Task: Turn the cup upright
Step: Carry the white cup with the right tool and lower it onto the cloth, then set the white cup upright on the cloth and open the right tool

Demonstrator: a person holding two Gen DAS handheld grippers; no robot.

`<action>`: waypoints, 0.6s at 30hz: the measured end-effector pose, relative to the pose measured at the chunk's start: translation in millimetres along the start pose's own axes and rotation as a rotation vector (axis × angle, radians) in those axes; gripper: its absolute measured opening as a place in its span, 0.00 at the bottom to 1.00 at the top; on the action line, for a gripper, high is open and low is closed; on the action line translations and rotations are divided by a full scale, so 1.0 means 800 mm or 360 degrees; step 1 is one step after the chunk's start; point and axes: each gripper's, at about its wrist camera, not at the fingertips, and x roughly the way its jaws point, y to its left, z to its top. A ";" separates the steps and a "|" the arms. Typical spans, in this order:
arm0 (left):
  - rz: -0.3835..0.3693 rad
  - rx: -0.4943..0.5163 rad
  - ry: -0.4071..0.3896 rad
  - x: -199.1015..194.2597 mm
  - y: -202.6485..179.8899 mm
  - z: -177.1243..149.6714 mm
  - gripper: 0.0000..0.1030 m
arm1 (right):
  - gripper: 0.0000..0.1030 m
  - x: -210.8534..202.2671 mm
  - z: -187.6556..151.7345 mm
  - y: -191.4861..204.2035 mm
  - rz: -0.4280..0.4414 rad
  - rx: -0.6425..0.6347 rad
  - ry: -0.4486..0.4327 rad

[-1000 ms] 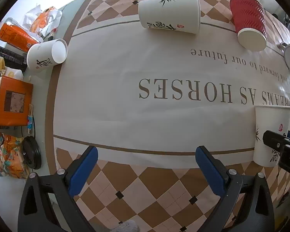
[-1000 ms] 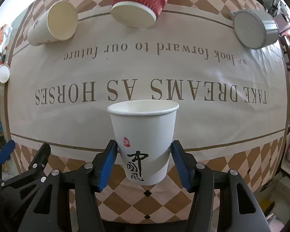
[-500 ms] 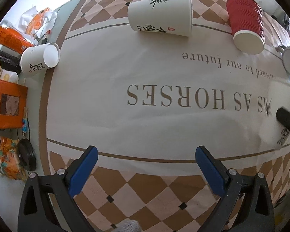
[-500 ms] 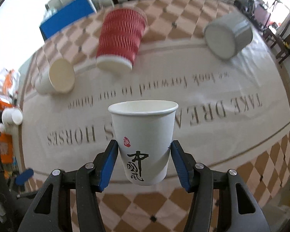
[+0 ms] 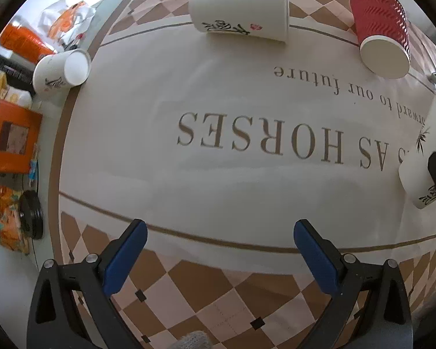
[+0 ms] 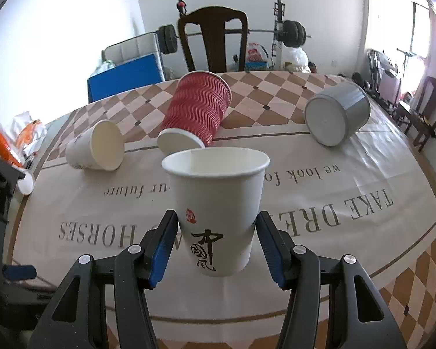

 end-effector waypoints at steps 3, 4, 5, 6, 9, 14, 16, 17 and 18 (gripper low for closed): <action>0.0020 -0.0009 -0.0017 -0.006 0.000 -0.012 1.00 | 0.58 -0.003 -0.009 -0.003 0.0018 -0.0008 0.0012; 0.0024 -0.0012 -0.0024 -0.008 -0.001 -0.018 1.00 | 0.58 -0.004 -0.011 -0.004 0.0017 -0.0007 0.0027; 0.0030 -0.0017 -0.0030 -0.011 -0.001 -0.022 1.00 | 0.59 -0.006 -0.013 -0.007 0.0016 -0.0005 0.0044; 0.0031 -0.0022 -0.0032 -0.014 0.000 -0.026 1.00 | 0.60 -0.005 -0.016 -0.008 0.0018 -0.0003 0.0074; 0.0041 -0.0038 -0.0052 -0.028 -0.001 -0.040 1.00 | 0.70 -0.011 -0.020 -0.015 0.0012 0.0008 0.0140; 0.0044 -0.0040 -0.0106 -0.061 -0.002 -0.060 1.00 | 0.77 -0.048 -0.021 -0.035 -0.0002 0.0028 0.0134; 0.0047 -0.0038 -0.0139 -0.080 -0.005 -0.068 1.00 | 0.82 -0.063 -0.019 -0.043 -0.0024 0.0029 0.0146; 0.0046 -0.0038 -0.0155 -0.089 -0.005 -0.071 1.00 | 0.83 -0.071 -0.017 -0.049 -0.0037 0.0032 0.0160; 0.0045 -0.0039 -0.0166 -0.096 -0.007 -0.074 1.00 | 0.86 -0.078 -0.015 -0.054 -0.0041 0.0039 0.0171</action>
